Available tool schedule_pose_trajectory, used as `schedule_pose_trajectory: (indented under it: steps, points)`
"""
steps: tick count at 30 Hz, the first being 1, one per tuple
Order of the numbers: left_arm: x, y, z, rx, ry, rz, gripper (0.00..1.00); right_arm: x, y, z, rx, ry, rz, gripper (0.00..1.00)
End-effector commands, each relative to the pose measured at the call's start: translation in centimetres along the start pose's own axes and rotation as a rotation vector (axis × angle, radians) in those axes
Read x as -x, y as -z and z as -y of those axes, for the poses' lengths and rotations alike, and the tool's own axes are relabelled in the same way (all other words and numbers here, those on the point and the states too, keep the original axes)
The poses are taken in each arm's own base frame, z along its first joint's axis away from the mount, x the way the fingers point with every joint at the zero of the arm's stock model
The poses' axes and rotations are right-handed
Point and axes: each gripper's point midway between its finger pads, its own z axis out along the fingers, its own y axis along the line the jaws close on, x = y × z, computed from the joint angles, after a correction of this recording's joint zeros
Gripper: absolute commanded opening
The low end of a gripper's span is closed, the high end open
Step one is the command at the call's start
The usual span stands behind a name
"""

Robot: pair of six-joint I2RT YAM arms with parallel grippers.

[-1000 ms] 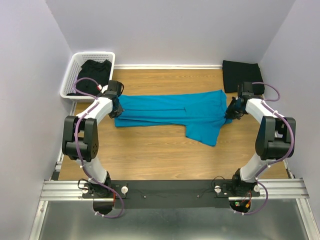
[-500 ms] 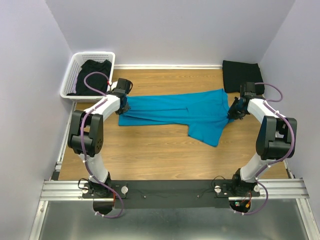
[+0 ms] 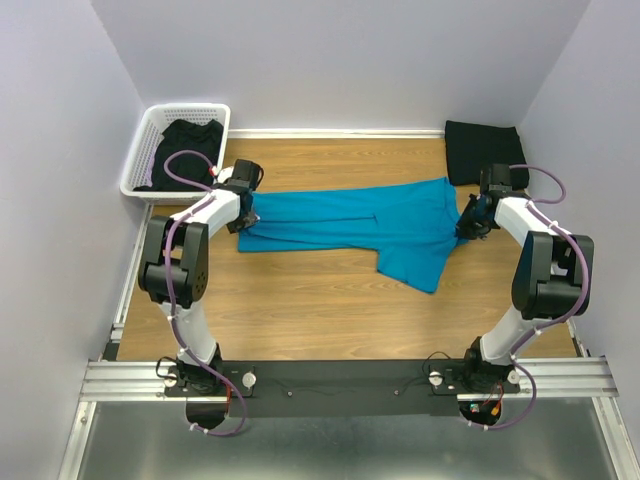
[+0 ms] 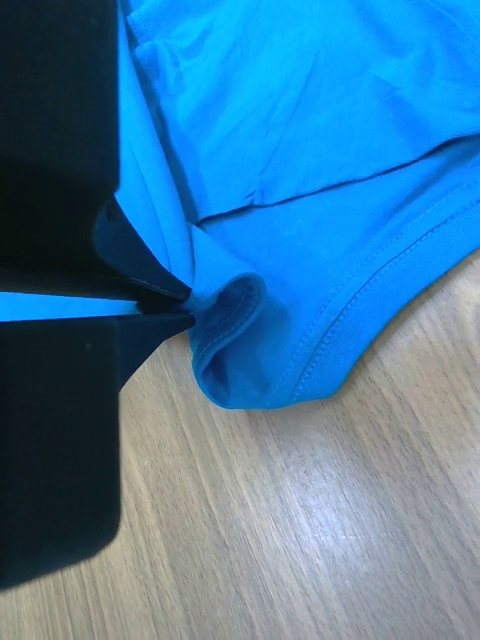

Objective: Fold and stack the t-shirts
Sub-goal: Fold the tshirt

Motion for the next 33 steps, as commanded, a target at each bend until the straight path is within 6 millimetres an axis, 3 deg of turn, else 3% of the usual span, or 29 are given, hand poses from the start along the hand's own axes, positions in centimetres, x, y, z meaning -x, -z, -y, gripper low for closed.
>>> schedule_pose_trajectory:
  steps: [1,3,8,11,12,13,19,20,23,28,33]
  points:
    - [1.3,1.2,-0.2,-0.012,0.052,0.039,0.50,1.9,0.5,0.2,-0.014,0.027,0.054,0.21]
    - [2.2,2.7,0.3,-0.058,0.062,0.064,0.63,2.3,1.6,-0.4,0.013,0.036,0.082,0.33]
    - [3.4,6.7,1.4,-0.165,0.071,0.120,0.75,2.2,5.0,-2.0,0.074,0.054,0.156,0.51]
    - [3.9,9.9,1.5,-0.218,0.070,0.186,0.78,-1.1,5.7,-2.7,0.134,0.063,0.106,0.57]
    - [3.9,10.6,1.4,-0.229,0.068,0.202,0.78,-1.2,6.3,-3.3,0.160,0.062,0.112,0.57]
    - [4.3,12.3,1.2,-0.254,0.061,0.243,0.79,-2.9,5.8,-2.9,0.161,0.060,0.074,0.57]
    - [4.0,16.6,-0.4,-0.338,0.003,0.382,0.79,-9.7,5.4,-2.9,0.205,0.060,-0.072,0.58]
    - [3.8,16.6,-1.0,-0.329,-0.019,0.408,0.79,-11.2,5.1,-2.5,0.202,0.061,-0.110,0.58]
    - [4.7,18.3,-2.5,-0.334,-0.017,0.518,0.79,-13.4,4.8,-1.6,0.180,0.053,-0.152,0.58]
    - [4.2,19.2,-3.7,-0.364,0.014,0.597,0.78,-15.2,4.5,-0.6,0.147,0.043,-0.197,0.58]
    - [3.1,17.6,-4.0,-0.341,0.019,0.576,0.79,-16.8,4.1,-0.1,0.115,0.039,-0.242,0.58]
